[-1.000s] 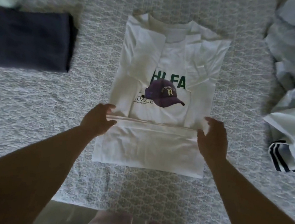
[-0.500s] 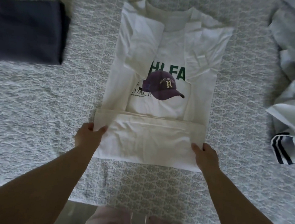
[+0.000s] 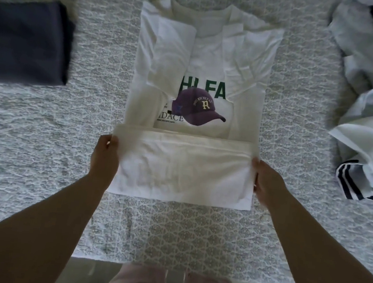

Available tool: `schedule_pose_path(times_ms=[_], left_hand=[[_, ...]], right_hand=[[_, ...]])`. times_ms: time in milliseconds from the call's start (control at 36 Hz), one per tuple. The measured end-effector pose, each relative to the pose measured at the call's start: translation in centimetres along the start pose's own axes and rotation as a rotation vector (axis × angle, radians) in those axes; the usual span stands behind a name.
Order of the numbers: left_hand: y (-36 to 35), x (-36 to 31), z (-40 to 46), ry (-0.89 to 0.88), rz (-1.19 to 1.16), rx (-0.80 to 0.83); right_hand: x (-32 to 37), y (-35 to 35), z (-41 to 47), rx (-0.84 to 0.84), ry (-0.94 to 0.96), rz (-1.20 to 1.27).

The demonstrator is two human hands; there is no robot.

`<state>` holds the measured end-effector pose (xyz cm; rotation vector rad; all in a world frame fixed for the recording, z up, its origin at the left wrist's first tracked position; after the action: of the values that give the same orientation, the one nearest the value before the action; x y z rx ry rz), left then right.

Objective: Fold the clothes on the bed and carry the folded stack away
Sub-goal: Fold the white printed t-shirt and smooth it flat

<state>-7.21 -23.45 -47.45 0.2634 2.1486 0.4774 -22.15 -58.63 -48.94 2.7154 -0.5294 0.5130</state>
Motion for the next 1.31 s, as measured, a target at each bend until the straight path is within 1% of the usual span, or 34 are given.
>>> schedule_pose_path(times_ms=[111, 194, 250, 306, 361, 444, 528, 556, 611, 639, 667, 694, 722, 750, 778, 806, 833, 861, 889, 917, 972, 1000, 1083, 1139, 1194, 1250, 1306], left_hand=[[0.3, 1.2, 0.0, 0.086, 0.074, 0.091], [1.0, 2.7, -0.9, 0.084, 0.209, 0.101], [1.4, 3.9, -1.7, 0.082, 0.331, 0.118], [1.6, 4.6, -2.4, 0.074, 0.458, 0.147], [1.8, 4.7, -2.7, 0.036, 0.585, 0.157], [2.1, 4.5, -2.6, -0.002, 0.743, 0.121], [2.2, 4.5, -2.6, 0.014, 0.766, 0.097], [2.1, 4.5, -2.7, 0.015, 0.738, 0.086], [2.0, 4.3, -2.9, 0.000, 0.590, 0.041], [2.0, 4.0, -3.2, -0.045, 0.508, 0.020], [1.9, 3.5, -3.6, -0.139, 0.480, 0.008], [1.6, 2.9, -4.1, -0.270, 0.533, 0.024], [1.2, 2.4, -4.7, -0.431, 0.631, 0.066], [0.5, 2.1, -5.4, -0.596, 0.750, 0.156], [-0.5, 2.2, -6.2, -0.731, 0.879, 0.303], [-1.3, 2.8, -6.8, -0.829, 0.999, 0.467], [-2.0, 3.6, -7.3, -0.877, 1.106, 0.597], [-2.4, 4.3, -7.5, -0.879, 1.176, 0.664], [-2.5, 4.6, -7.4, -0.848, 1.183, 0.659], [-2.3, 4.4, -7.1, -0.803, 1.140, 0.613], [-1.7, 4.0, -6.4, -0.700, 1.090, 0.553], [-1.5, 3.8, -6.1, -0.681, 1.097, 0.552], [-0.6, 3.2, -5.5, -0.699, 1.036, 0.567], [0.0, 3.3, -4.9, -0.655, 1.069, 0.583], [0.5, 3.4, -4.3, -0.623, 1.110, 0.625], [0.7, 2.9, -3.9, -0.647, 1.192, 0.646], [1.0, 1.9, -3.8, -0.672, 1.226, 0.668]], right_hand=[[-1.3, 0.3, -0.5, -0.013, -0.017, -0.168], [-2.3, 0.1, -1.0, -0.072, 0.088, -0.531], [-2.9, -0.2, -1.4, -0.109, 0.137, -0.702], [-3.3, -0.3, -1.6, -0.147, 0.142, -0.768], [-3.6, -0.2, -1.7, -0.207, 0.125, -0.780], [-3.8, 0.0, -1.9, -0.316, 0.116, -0.845], [-3.9, -0.1, -2.1, -0.348, 0.100, -0.845], [-3.9, -0.1, -2.3, -0.366, 0.085, -0.858], [-3.7, 0.0, -3.0, -0.465, 0.061, -0.951], [-3.4, 0.1, -3.4, -0.540, 0.079, -1.024], [-3.1, -0.1, -3.9, -0.611, 0.144, -1.104], [-2.8, -0.6, -4.5, -0.659, 0.273, -1.175], [-2.5, -1.5, -5.1, -0.668, 0.446, -1.229], [-2.5, -2.5, -5.6, -0.641, 0.623, -1.278], [-2.8, -3.7, -6.0, -0.584, 0.769, -1.342], [-3.3, -4.8, -6.3, -0.502, 0.874, -1.418], [-4.0, -5.9, -6.5, -0.416, 0.941, -1.490], [-4.6, -6.7, -6.6, -0.344, 0.969, -1.542], [-5.1, -7.1, -6.6, -0.294, 0.960, -1.576], [-5.4, -7.3, -6.6, -0.273, 0.930, -1.591], [-5.2, -7.1, -6.4, -0.282, 0.877, -1.562], [-5.0, -6.8, -6.2, -0.283, 0.845, -1.534], [-4.1, -6.1, -6.0, -0.254, 0.810, -1.520], [-3.8, -5.8, -5.8, -0.208, 0.798, -1.568], [-3.2, -5.1, -5.8, -0.208, 0.814, -1.559], [-2.6, -4.3, -5.9, -0.214, 0.780, -1.614], [-1.8, -3.6, -6.1, -0.221, 0.776, -1.635]])
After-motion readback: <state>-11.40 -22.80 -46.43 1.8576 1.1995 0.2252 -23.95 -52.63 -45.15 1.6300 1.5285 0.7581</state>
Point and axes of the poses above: each hand's wrist, its own z-axis towards the middle knuckle, its own y-axis out of the back of the hand, x = y × z, the point moved 4 cm from there along z, towards the middle knuckle, and after that the axes turned 14 degrees about -z, right-handed, at the moved point
